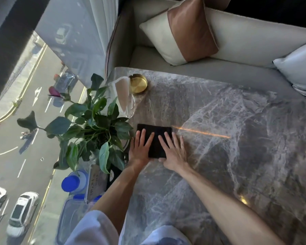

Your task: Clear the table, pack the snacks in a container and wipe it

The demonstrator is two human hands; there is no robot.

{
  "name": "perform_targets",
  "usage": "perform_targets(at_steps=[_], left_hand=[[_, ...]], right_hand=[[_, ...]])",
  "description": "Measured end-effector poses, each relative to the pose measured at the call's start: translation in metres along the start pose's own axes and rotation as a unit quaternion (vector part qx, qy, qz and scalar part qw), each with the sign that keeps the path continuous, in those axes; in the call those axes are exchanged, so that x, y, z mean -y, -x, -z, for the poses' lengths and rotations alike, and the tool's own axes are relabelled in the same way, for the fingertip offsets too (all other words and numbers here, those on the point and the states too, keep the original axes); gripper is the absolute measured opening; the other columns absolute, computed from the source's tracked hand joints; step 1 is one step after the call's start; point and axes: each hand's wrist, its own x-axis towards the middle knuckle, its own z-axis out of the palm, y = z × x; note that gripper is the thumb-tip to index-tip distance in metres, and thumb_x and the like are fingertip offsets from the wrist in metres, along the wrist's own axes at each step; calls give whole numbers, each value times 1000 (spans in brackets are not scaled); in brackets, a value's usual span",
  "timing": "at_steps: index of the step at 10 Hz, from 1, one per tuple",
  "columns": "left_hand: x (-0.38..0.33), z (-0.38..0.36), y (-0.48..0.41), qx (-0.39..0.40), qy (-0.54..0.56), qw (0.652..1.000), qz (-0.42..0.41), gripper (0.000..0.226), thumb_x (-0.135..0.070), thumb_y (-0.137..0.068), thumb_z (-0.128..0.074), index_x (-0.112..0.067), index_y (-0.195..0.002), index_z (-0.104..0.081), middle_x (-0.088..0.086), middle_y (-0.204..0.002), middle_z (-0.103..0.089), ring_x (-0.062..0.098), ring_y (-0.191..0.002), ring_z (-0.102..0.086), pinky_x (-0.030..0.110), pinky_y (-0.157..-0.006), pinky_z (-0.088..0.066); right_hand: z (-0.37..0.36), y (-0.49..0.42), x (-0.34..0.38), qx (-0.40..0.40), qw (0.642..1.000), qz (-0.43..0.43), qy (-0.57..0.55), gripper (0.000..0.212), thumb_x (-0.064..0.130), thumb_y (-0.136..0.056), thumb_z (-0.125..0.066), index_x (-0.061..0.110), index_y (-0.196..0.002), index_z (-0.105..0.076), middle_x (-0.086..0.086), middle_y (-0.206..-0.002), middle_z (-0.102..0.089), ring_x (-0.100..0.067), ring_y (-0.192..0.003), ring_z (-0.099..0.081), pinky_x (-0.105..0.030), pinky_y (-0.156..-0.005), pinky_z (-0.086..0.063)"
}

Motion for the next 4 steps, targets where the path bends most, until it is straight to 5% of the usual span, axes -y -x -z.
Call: perform_targets(at_steps=[2,3,4], left_hand=[[-13,7,5,12,-16,1000,24,111,-57,-76,-66,-33,-152,11,11,-161,21,35,-149,17,49,-121,1],[-32,2,26,14,-16,999,25,96,-56,-84,-56,-34,-152,7,11,-161,19,35,-148,18,52,-122,1],[-55,-12,56,-7,28,999,15,79,-51,-90,-49,-32,-153,-5,6,-164,8,34,-150,10,55,-120,-6]], right_hand=[[21,-1,-6,45,999,15,-16,92,60,-83,-57,35,-155,-5,2,-165,0,-23,-152,9,-56,-120,9],[27,23,-19,-42,994,51,-93,70,53,-88,-54,31,-150,-31,2,-158,-32,-20,-151,-14,-54,-122,4],[16,71,-52,-122,979,45,-158,48,43,-90,-56,25,-135,-54,3,-137,-57,-20,-134,-46,-44,-119,-19]])
